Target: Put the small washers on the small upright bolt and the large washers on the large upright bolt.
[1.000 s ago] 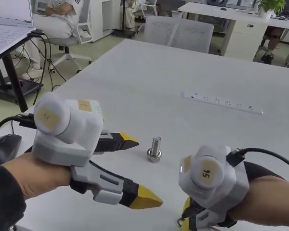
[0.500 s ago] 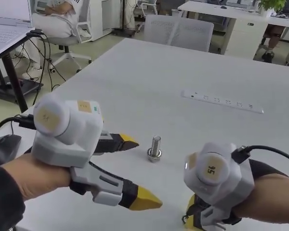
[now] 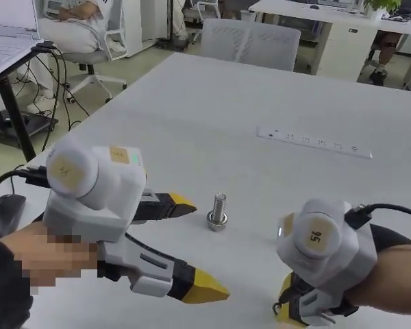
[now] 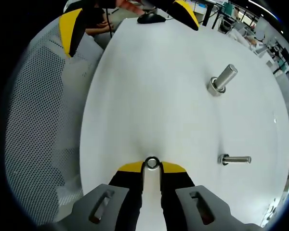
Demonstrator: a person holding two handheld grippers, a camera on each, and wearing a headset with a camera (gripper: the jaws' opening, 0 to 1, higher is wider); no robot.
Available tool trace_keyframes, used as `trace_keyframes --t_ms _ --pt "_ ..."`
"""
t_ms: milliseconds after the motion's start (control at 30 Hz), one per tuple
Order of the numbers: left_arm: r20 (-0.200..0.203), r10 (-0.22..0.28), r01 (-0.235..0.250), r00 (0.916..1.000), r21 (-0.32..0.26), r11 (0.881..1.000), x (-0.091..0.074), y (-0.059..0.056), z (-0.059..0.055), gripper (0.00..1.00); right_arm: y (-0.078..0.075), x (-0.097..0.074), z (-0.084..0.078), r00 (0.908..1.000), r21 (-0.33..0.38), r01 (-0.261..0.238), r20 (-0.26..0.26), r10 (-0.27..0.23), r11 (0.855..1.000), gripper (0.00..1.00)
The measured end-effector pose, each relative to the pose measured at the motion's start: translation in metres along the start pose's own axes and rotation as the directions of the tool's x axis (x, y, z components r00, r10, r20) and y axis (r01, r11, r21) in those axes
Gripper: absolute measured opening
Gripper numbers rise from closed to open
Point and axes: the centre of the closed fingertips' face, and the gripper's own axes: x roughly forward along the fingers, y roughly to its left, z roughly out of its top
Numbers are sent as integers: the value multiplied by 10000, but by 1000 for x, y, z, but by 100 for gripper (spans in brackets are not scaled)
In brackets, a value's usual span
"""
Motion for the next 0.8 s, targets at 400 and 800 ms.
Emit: trace_keyframes --t_ms 400,800 --pt "-46 -64 64 10000 -35 10000 3 2 -2 80 -21 -14 -18 9992 605 398 -1 -398 9974 13" --pt "-76 -39 38 10000 -158 9999 5 6 -6 80 -42 -28 -30 9969 963 789 -34 -789 9922 13"
